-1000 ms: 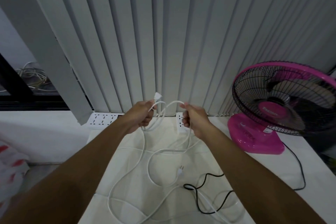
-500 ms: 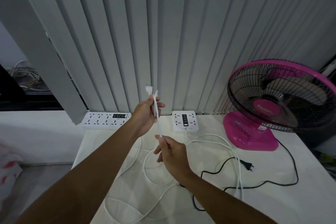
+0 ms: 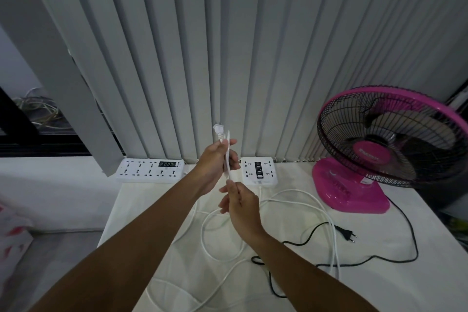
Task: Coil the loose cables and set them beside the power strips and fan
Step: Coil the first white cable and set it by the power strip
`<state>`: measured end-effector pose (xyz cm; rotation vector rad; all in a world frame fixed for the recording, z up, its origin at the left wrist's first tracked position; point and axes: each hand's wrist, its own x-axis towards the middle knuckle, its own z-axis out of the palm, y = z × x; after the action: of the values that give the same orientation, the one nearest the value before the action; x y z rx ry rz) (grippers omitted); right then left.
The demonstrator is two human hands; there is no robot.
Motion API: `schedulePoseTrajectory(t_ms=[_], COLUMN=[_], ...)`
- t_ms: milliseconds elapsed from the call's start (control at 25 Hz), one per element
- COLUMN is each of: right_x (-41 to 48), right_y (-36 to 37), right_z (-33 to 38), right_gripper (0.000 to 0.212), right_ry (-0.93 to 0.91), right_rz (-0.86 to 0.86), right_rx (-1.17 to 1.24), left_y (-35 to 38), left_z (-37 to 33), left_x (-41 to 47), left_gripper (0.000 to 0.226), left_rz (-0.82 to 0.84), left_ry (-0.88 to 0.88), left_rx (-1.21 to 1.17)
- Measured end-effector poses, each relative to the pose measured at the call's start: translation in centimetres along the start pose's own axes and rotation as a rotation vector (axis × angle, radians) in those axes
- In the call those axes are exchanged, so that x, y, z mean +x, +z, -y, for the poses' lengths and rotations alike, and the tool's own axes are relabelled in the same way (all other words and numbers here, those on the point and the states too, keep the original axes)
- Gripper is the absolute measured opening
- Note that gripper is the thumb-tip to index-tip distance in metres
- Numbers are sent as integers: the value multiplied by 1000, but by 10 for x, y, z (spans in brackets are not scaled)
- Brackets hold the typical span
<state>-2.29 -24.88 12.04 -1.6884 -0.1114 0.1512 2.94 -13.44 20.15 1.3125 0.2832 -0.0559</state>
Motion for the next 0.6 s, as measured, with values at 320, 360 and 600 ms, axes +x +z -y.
schedulePoseTrajectory(t_ms=[320, 360, 600], right_x=[21, 26, 76], right_y=[-28, -37, -98], right_z=[-40, -50, -63], right_gripper=[18, 18, 29], right_ry=[-140, -154, -165], right_rz=[304, 388, 450], right_rx=[-412, -564, -1304], left_y=[-6, -10, -50], left_z=[-34, -45, -80], left_x=[2, 3, -2], left_gripper=[26, 27, 24], left_rz=[146, 206, 478], left_ry=[-94, -106, -185], left_rx=[-348, -383, -196])
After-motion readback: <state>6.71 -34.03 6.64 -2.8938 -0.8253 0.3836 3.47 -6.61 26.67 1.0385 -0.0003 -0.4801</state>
